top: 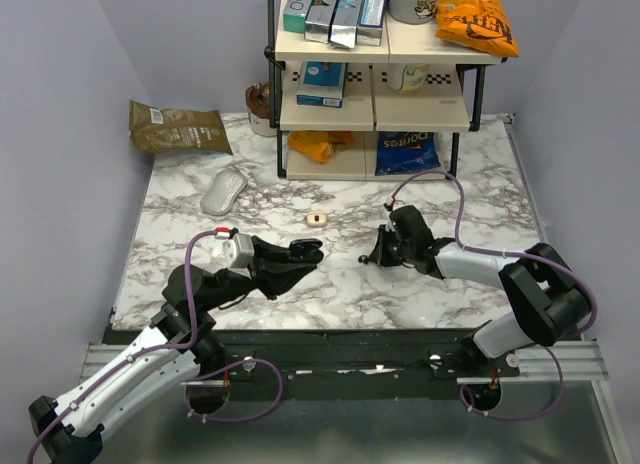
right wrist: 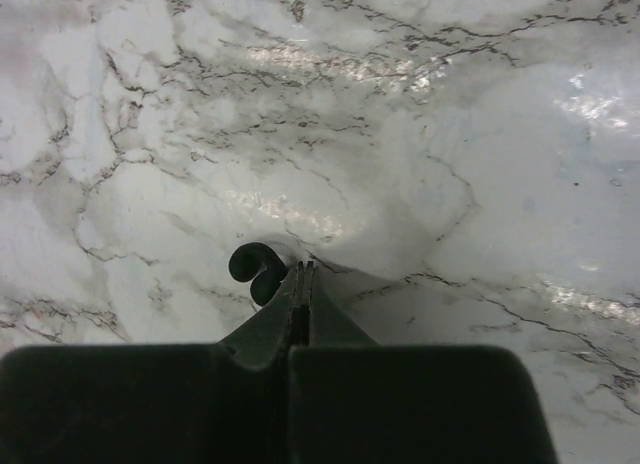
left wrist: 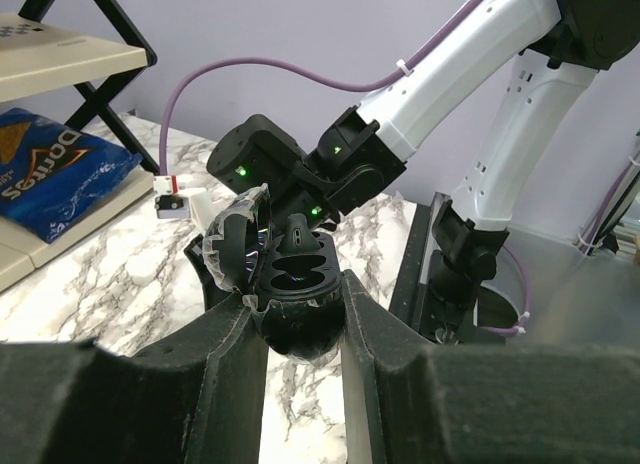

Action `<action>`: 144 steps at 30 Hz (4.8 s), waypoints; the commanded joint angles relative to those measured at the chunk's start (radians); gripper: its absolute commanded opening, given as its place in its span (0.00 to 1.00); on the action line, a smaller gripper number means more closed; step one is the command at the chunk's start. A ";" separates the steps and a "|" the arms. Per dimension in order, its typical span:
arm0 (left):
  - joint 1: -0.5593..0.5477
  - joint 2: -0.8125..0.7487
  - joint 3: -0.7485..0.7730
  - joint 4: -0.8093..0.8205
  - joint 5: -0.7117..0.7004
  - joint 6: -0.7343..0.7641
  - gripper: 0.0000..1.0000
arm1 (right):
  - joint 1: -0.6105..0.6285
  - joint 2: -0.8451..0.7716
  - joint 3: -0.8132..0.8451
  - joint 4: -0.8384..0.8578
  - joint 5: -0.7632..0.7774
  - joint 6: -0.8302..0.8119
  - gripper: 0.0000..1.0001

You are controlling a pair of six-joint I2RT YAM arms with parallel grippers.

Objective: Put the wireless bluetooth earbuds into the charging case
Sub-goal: Pick up the earbud from the center of the board, then place the earbud in the charging case.

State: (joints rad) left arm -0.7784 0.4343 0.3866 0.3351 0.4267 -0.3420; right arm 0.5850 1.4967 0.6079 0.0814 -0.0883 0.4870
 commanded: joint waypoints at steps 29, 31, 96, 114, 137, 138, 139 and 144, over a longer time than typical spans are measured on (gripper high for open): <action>-0.019 0.003 0.001 0.010 -0.031 0.006 0.00 | 0.038 -0.032 0.234 -0.230 -0.044 -0.218 0.40; -0.021 0.003 0.001 0.009 -0.029 0.005 0.00 | 0.038 0.022 0.268 -0.236 -0.057 -0.225 0.40; -0.030 0.032 0.003 0.062 -0.075 0.000 0.00 | 0.039 -0.404 0.142 -0.172 -0.166 -0.153 0.01; -0.038 0.428 0.149 0.467 -0.132 0.100 0.00 | 0.062 -0.754 0.383 -0.221 -0.376 -0.137 0.01; -0.127 0.666 0.210 0.665 -0.270 0.236 0.00 | 0.268 -0.644 0.447 -0.223 0.079 -0.064 0.01; -0.127 0.663 0.209 0.664 -0.270 0.236 0.00 | 0.271 -0.641 0.446 -0.223 0.081 -0.064 0.01; -0.128 0.661 0.206 0.663 -0.270 0.239 0.00 | 0.272 -0.636 0.444 -0.218 0.079 -0.064 0.01; -0.133 0.652 0.202 0.657 -0.270 0.245 0.00 | 0.291 -0.602 0.444 -0.206 0.082 -0.067 0.01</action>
State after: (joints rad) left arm -0.9020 1.1030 0.5705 0.9424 0.1684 -0.1204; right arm 0.8585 0.8742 1.0317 -0.1226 -0.0418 0.4400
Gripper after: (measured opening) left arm 0.369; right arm 0.177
